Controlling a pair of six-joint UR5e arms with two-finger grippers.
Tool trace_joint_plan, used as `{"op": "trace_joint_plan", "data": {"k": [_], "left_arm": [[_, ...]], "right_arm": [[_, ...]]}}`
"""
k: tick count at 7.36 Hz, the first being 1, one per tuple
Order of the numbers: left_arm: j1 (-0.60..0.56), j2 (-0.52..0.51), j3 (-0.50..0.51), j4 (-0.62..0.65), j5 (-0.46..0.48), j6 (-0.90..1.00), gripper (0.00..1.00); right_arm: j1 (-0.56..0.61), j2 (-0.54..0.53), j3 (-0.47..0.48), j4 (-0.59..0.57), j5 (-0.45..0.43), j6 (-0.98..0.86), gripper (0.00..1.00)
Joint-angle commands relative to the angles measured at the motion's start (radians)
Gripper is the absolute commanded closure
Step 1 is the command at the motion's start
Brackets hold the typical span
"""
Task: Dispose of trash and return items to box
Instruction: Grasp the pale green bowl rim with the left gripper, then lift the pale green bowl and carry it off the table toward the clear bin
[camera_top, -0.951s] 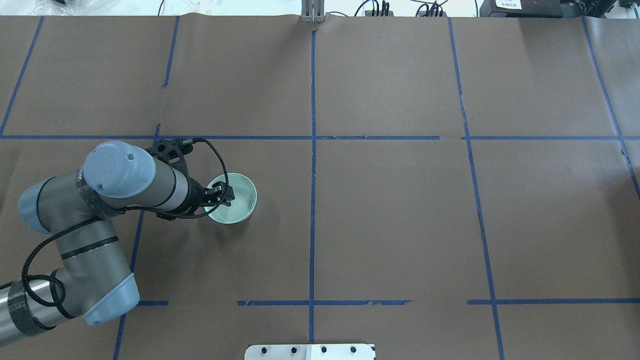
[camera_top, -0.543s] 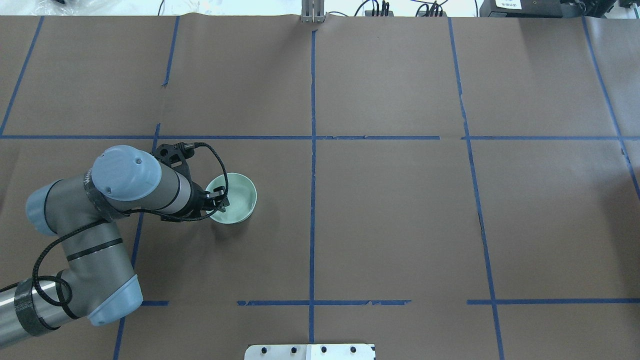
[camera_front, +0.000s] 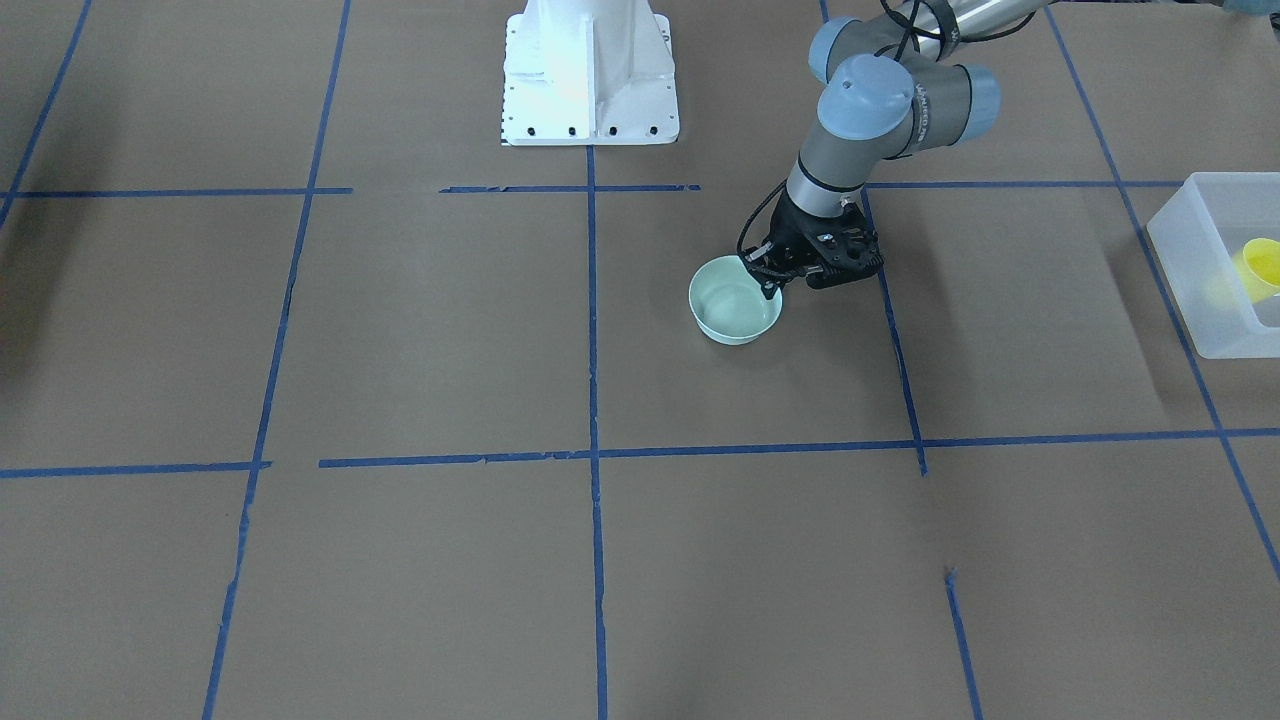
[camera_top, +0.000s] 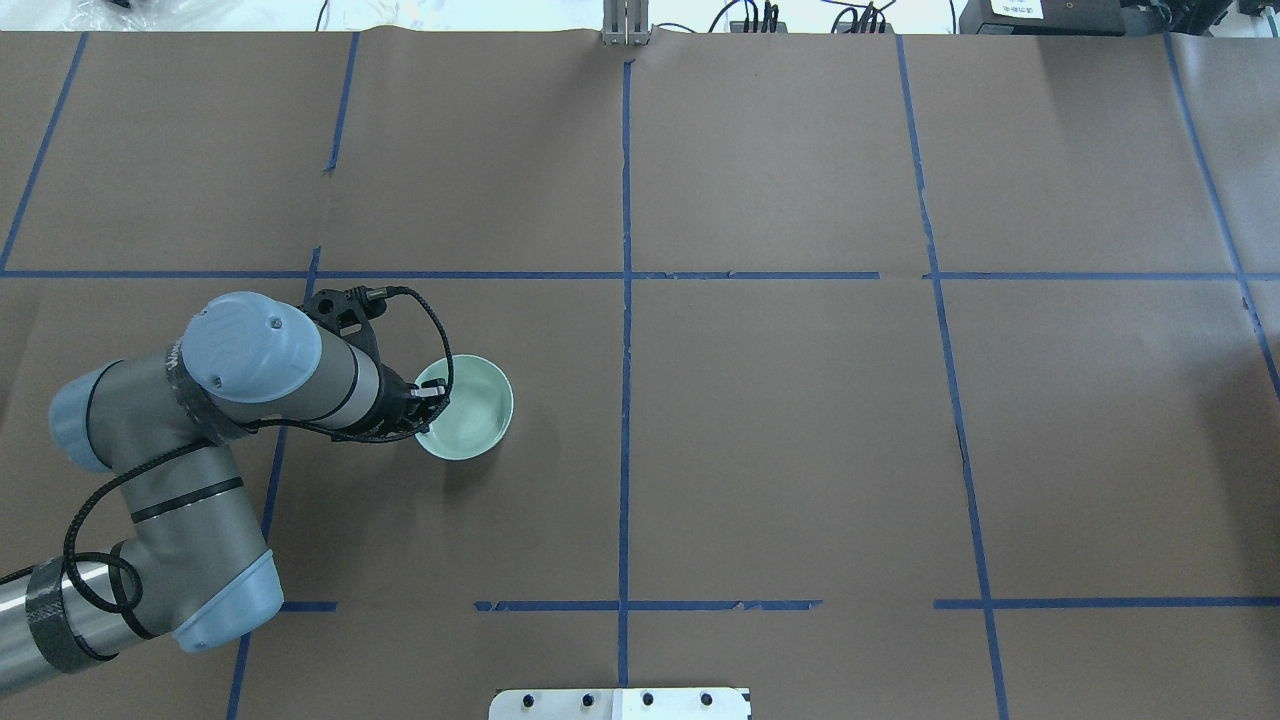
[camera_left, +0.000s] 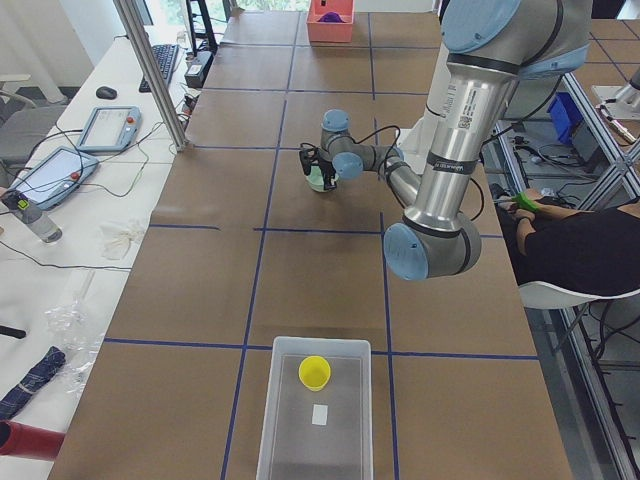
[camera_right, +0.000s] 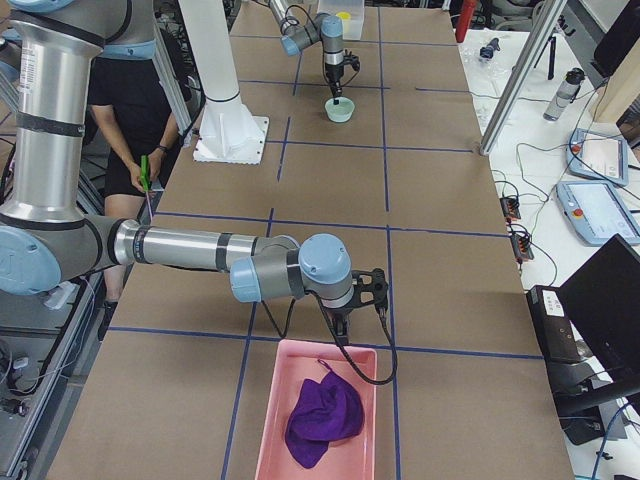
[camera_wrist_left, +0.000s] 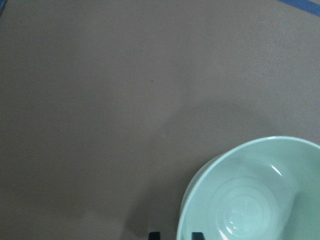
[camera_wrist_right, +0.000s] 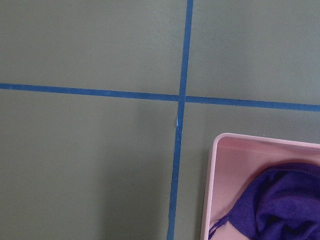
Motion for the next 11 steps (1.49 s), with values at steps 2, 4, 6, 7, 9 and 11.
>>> {"op": "trace_joint_plan", "data": {"k": [2, 4, 6, 7, 9, 11], "left_arm": [[-0.135, 0.032, -0.123, 0.071, -0.063, 0.007, 1.00], [-0.284, 0.047, -0.169, 0.184, -0.077, 0.243, 1.00], [-0.396, 0.099, -0.179, 0.200, -0.079, 0.416, 1.00], [-0.418, 0.108, -0.172, 0.204, -0.112, 0.527, 1.00], [-0.537, 0.194, -0.163, 0.199, -0.171, 0.750, 1.00], [-0.722, 0.266, -0.104, 0.199, -0.217, 1.044, 1.00]], "right_arm": [[-0.004, -0.012, -0.001, 0.001, -0.002, 0.003, 0.00], [-0.014, -0.017, -0.001, 0.001, -0.002, 0.002, 0.00], [-0.033, -0.015, -0.001, -0.001, 0.001, 0.017, 0.00], [-0.046, -0.009, 0.004, -0.001, 0.005, 0.069, 0.00], [-0.075, -0.005, 0.027, -0.002, 0.014, 0.139, 0.00], [-0.094, -0.003, 0.039, -0.001, 0.015, 0.149, 0.00]]}}
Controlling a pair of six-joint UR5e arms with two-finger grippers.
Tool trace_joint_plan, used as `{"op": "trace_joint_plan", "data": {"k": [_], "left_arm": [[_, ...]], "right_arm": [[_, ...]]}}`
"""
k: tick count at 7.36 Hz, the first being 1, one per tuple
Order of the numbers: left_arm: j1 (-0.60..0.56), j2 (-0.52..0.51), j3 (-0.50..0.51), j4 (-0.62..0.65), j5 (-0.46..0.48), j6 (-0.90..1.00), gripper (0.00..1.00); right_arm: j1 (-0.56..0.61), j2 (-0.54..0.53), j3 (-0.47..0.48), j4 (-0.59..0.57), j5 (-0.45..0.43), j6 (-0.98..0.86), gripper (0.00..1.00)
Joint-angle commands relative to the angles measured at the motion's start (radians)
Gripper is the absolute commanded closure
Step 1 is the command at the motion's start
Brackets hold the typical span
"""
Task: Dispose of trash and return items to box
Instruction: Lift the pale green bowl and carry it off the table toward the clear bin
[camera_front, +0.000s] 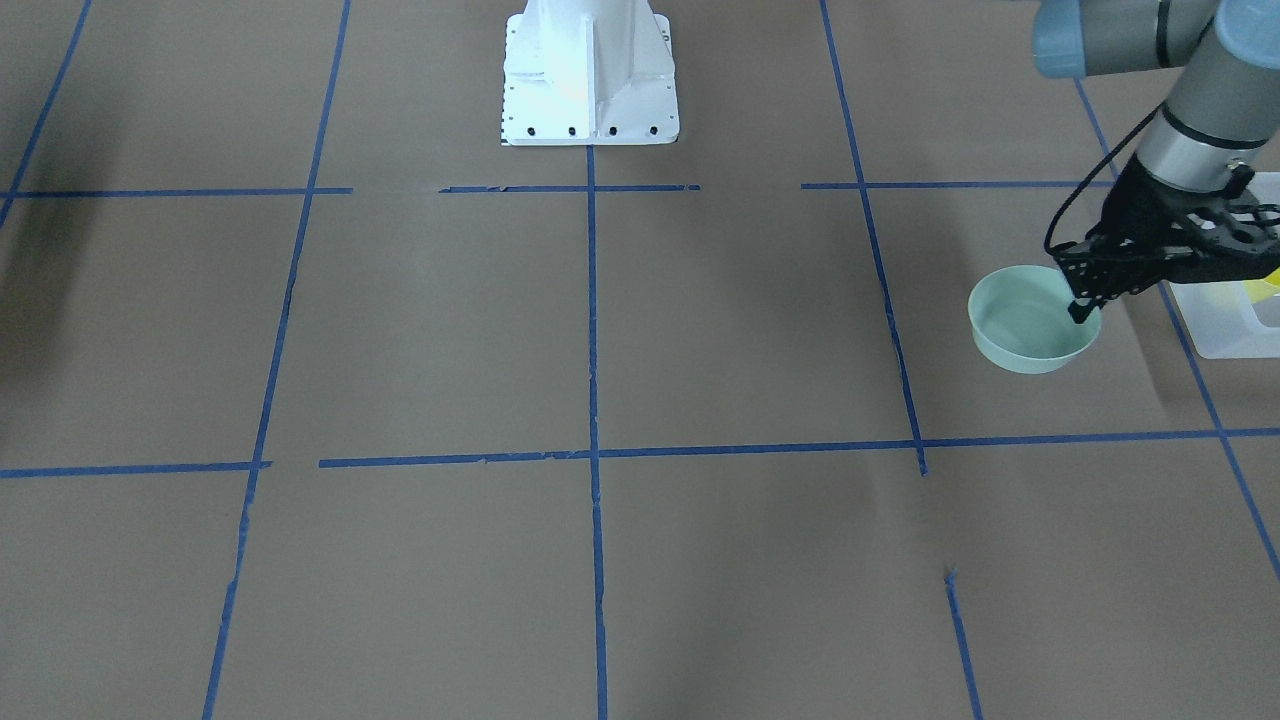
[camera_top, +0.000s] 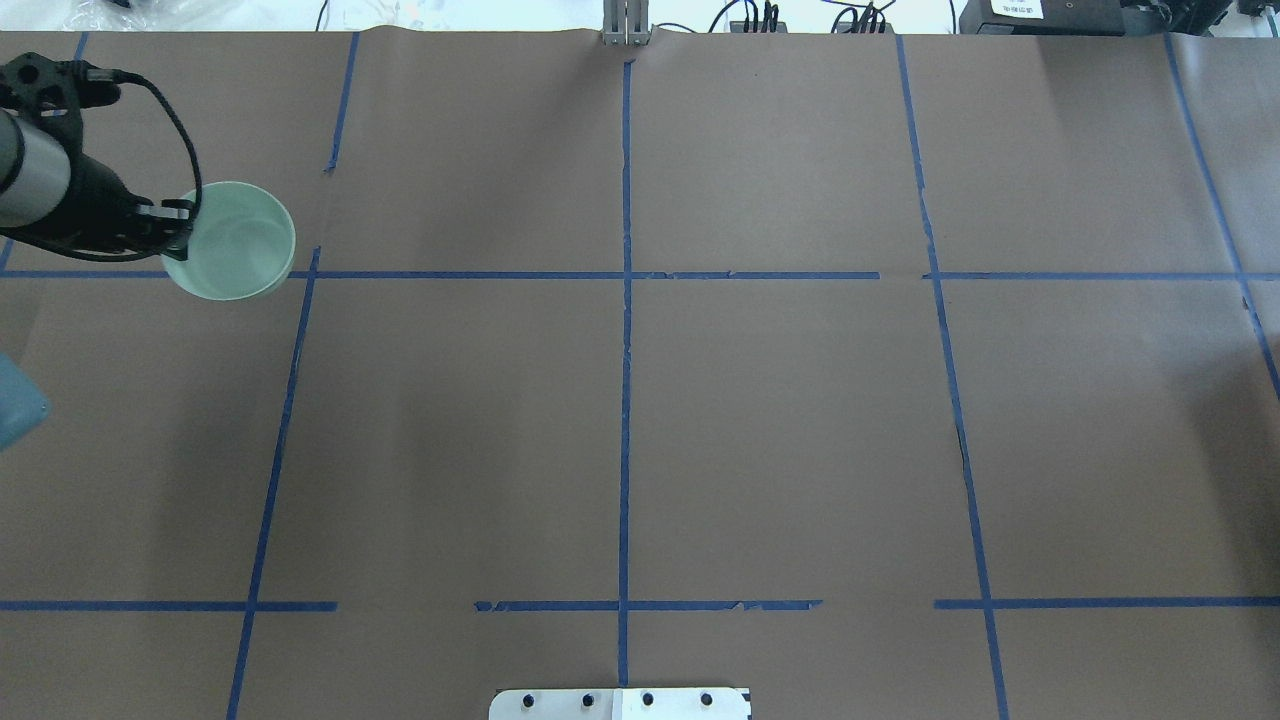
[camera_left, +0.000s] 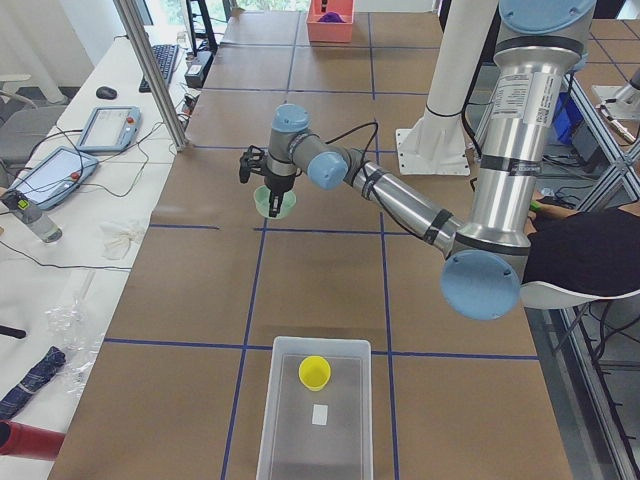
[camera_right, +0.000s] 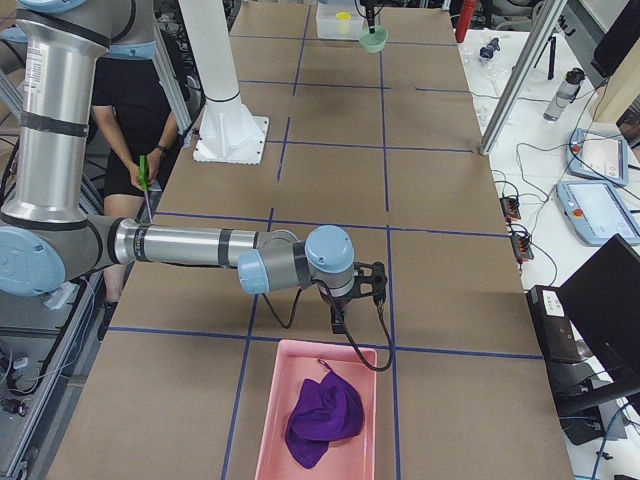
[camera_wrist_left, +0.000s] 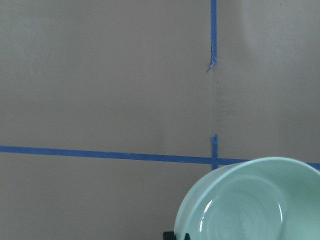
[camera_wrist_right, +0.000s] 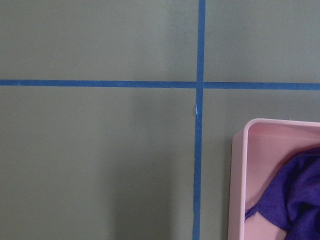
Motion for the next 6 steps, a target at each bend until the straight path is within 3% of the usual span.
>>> {"op": "trace_joint_plan", "data": {"k": [1, 3, 6], "left_arm": [[-0.216, 0.082, 0.086, -0.002, -0.028, 0.371, 1.00], [-0.370, 0.084, 0.239, -0.007, -0.028, 0.660, 1.00], [-0.484, 0.086, 0.393, -0.012, -0.023, 0.922, 1.00]], "right_arm": [[-0.017, 0.002, 0.010, 0.002, 0.001, 0.012, 0.00], [-0.022, 0.003, 0.010, 0.005, 0.000, 0.012, 0.00], [-0.023, 0.006, 0.010, 0.010, -0.002, 0.011, 0.00]]}}
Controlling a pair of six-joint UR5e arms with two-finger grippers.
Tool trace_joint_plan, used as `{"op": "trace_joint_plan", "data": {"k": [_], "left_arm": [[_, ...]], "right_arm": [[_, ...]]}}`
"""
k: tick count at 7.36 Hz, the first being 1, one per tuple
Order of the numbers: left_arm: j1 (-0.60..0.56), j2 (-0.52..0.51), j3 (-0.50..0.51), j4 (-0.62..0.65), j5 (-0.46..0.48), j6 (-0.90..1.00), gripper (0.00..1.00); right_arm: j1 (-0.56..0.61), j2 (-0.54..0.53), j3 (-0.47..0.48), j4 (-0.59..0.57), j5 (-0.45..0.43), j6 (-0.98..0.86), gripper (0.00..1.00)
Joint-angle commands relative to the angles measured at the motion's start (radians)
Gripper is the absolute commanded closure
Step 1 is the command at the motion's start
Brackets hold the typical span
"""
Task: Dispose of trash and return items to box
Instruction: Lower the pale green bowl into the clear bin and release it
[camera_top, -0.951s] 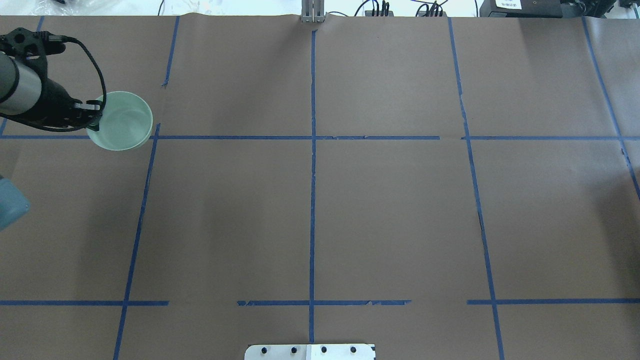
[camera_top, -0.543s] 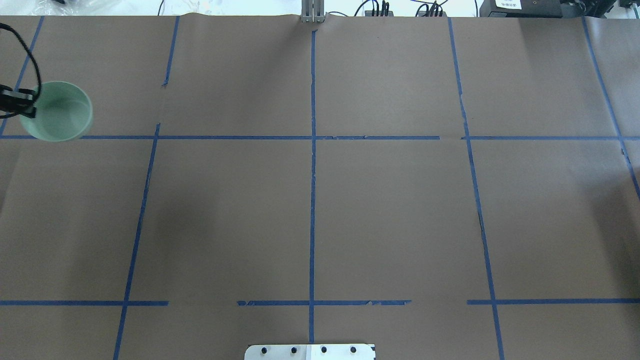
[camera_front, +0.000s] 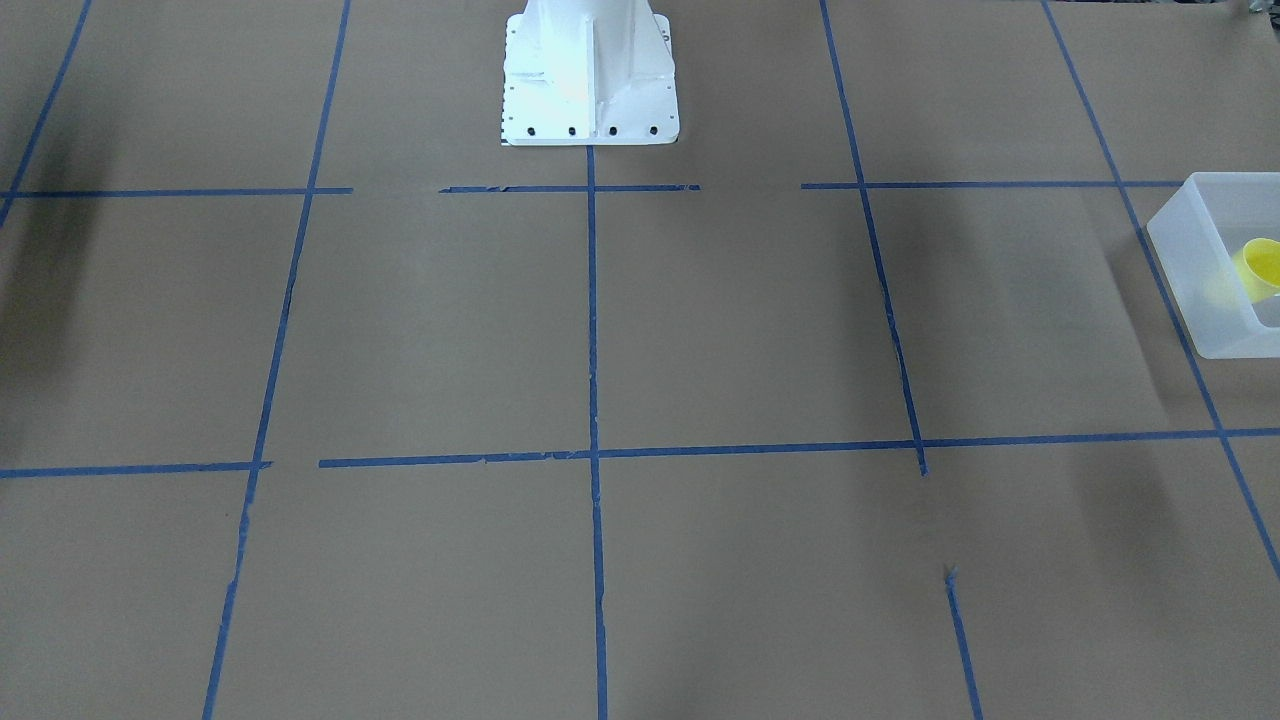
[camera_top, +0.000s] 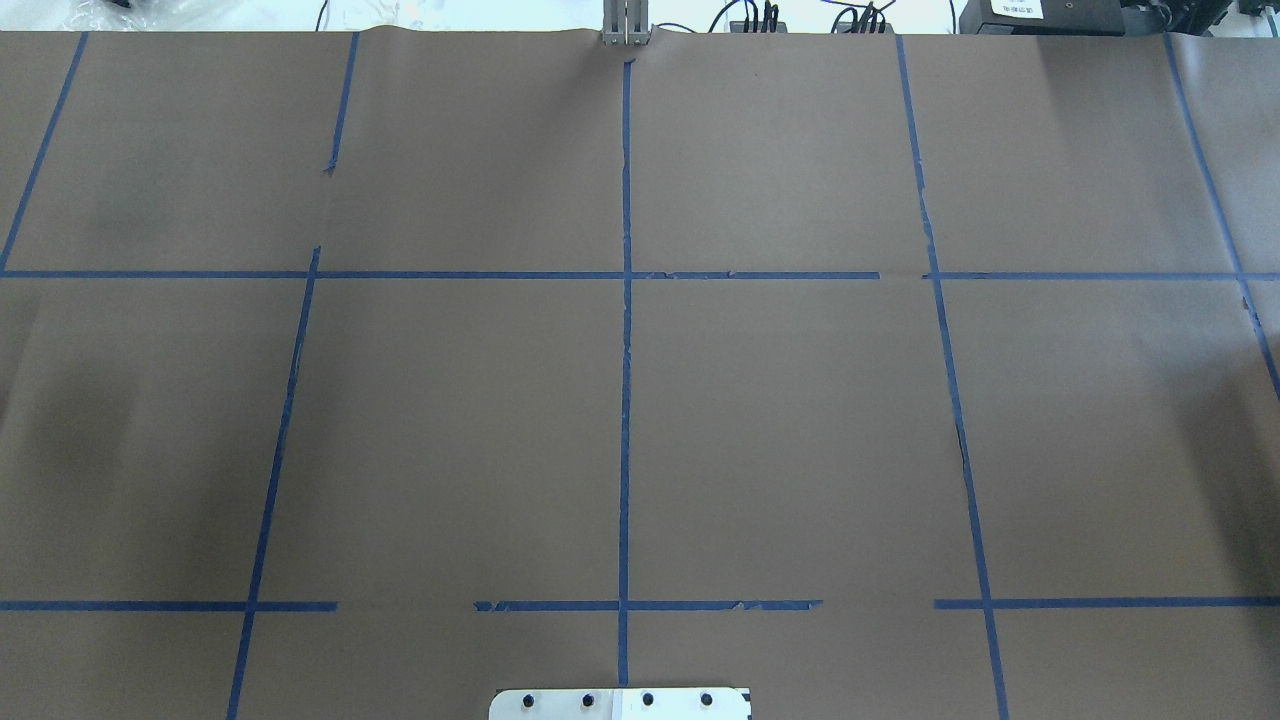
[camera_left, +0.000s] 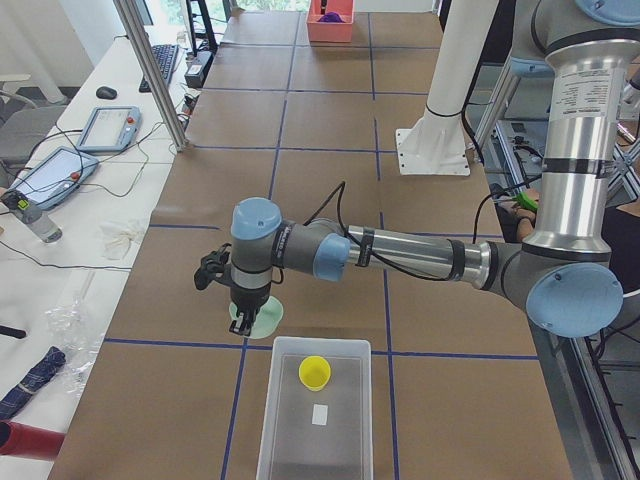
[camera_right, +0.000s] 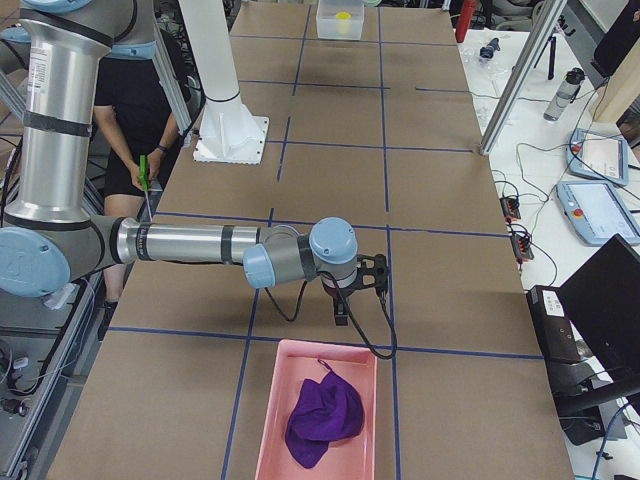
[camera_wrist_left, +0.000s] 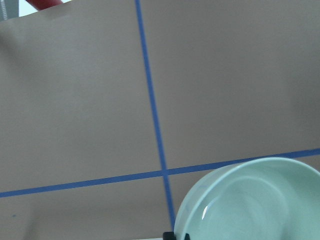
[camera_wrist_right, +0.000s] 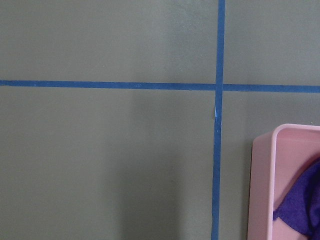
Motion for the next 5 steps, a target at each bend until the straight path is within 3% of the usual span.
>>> {"op": "trace_joint_plan", "data": {"k": [1, 4, 5], "left_arm": [[-0.060, 0.035, 0.088, -0.011, 0.004, 0.183, 1.00], [-0.067, 0.109, 0.249, -0.283, 0.011, 0.248, 1.00], [-0.067, 0.109, 0.275, -0.310, 0.013, 0.250, 1.00]], "right_arm": [[-0.004, 0.001, 0.001, 0.002, 0.000, -0.001, 0.00], [-0.012, 0.016, -0.001, 0.002, -0.002, -0.001, 0.00], [-0.012, 0.016, -0.001, 0.001, -0.002, -0.001, 0.00]]}}
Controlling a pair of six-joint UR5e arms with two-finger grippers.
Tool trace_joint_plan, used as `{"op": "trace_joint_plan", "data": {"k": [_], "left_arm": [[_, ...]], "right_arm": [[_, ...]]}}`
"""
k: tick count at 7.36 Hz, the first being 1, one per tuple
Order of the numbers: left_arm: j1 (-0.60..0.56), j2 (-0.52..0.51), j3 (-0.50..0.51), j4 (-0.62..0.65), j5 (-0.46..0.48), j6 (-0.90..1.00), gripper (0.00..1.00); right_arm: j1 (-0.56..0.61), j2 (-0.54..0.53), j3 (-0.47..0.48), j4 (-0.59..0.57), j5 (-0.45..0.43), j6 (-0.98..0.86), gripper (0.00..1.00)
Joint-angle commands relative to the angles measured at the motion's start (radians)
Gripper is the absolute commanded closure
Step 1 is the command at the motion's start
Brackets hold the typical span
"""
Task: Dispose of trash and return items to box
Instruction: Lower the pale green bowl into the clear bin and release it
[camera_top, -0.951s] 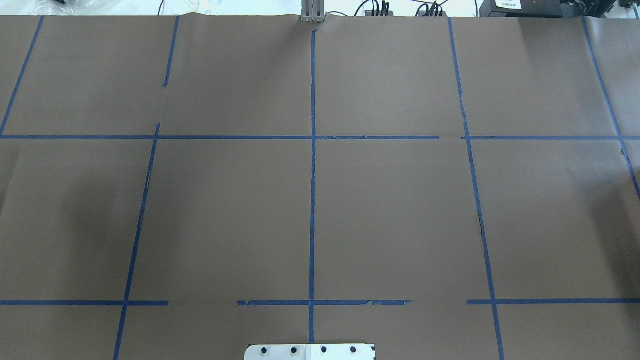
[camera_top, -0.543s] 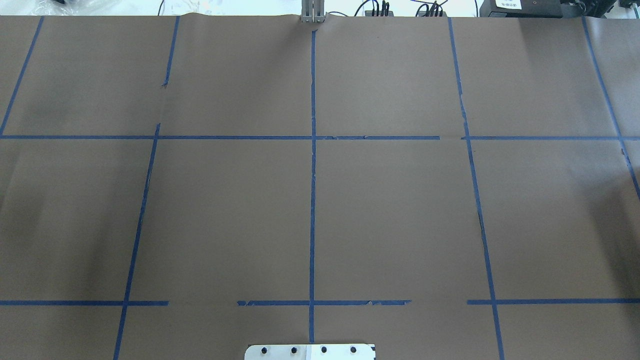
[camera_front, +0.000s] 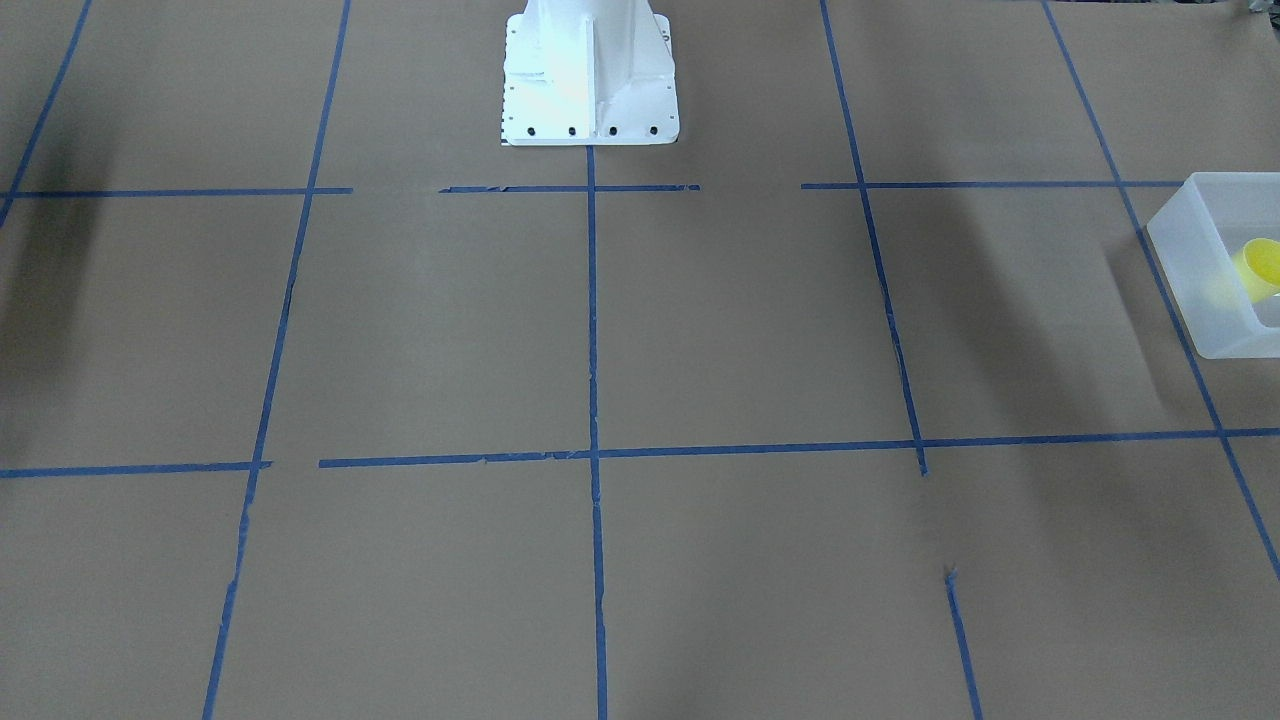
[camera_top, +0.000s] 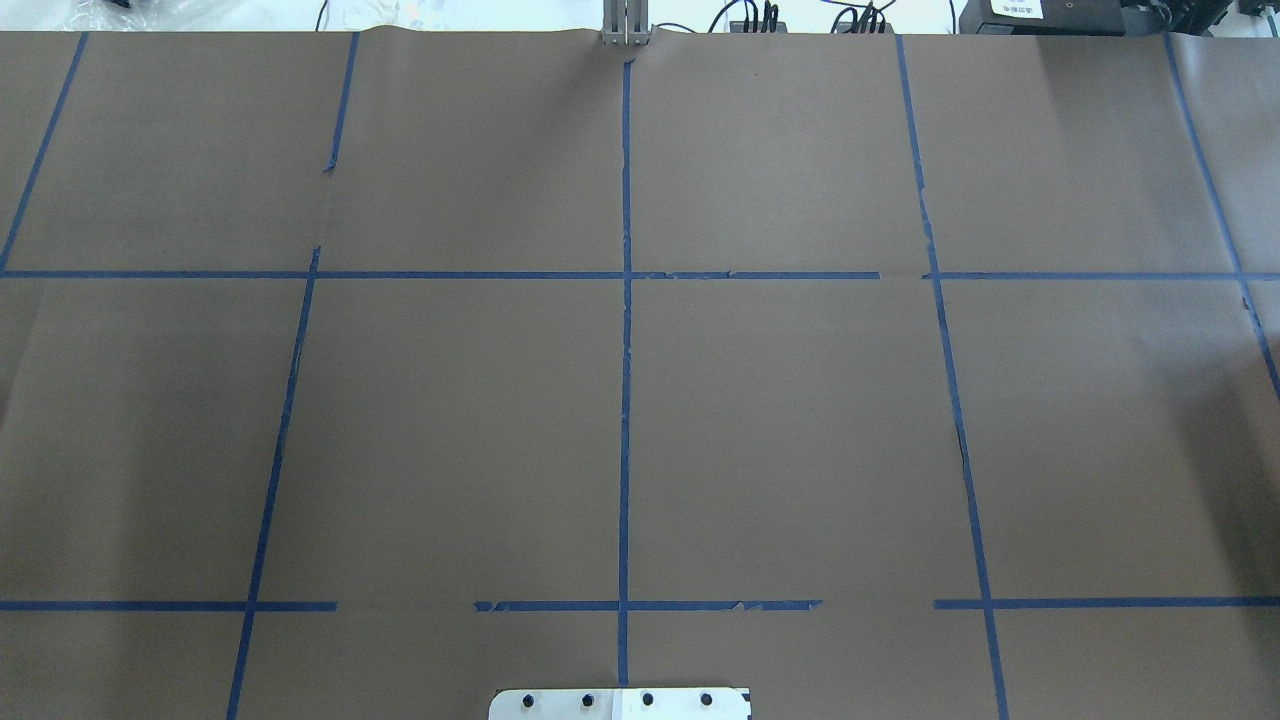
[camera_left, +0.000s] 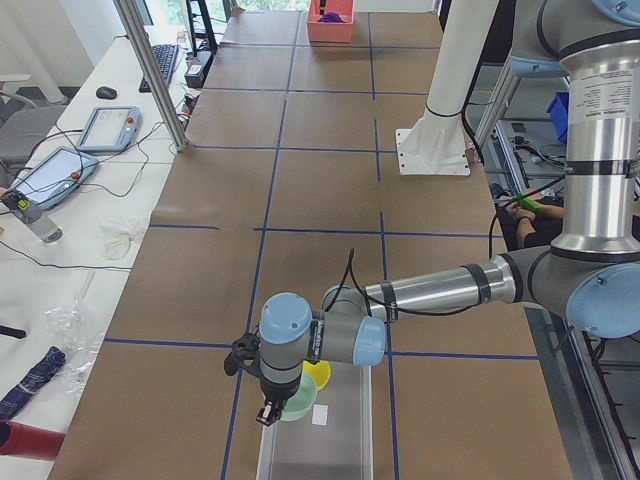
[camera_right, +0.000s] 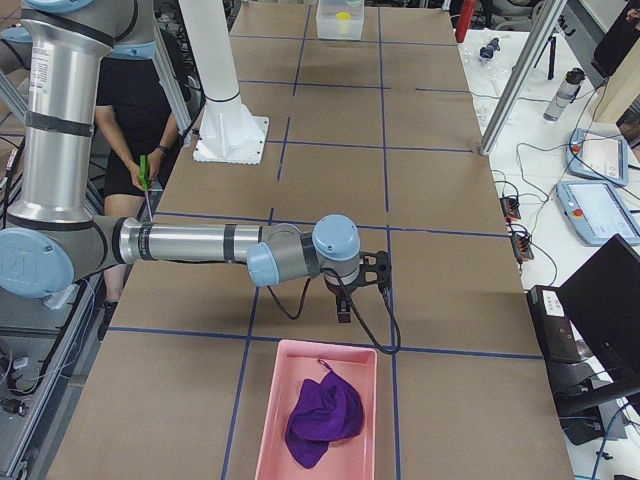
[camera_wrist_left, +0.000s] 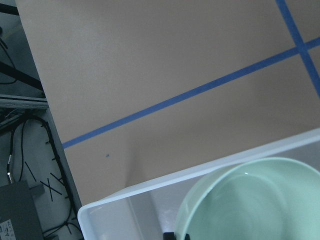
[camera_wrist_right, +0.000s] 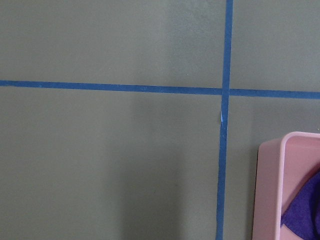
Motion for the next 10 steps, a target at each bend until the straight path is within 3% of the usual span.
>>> {"op": "trace_joint_plan", "data": {"k": [1, 3, 4, 5, 8, 10], "left_arm": [[-0.013, 0.014, 0.047, -0.066, 0.003, 0.008, 1.00], [-0.014, 0.022, 0.049, -0.066, 0.011, 0.008, 0.99], [-0.014, 0.022, 0.048, -0.066, 0.013, 0.008, 0.16], [-0.024, 0.022, 0.046, -0.066, 0.013, 0.006, 0.00], [-0.030, -0.012, 0.026, -0.066, 0.008, -0.009, 0.00], [-0.029, -0.020, -0.075, -0.052, -0.003, -0.073, 0.00]], "right_arm": [[-0.003, 0.004, -0.002, -0.001, 0.000, 0.000, 0.00], [-0.004, 0.004, -0.002, -0.001, 0.000, 0.000, 0.00], [-0.004, 0.006, -0.002, -0.001, -0.002, 0.000, 0.00], [-0.004, 0.006, 0.000, -0.001, 0.000, 0.000, 0.00], [-0.004, 0.023, -0.002, -0.003, 0.001, 0.000, 0.00], [-0.004, 0.023, 0.000, -0.003, 0.001, -0.002, 0.00]]}}
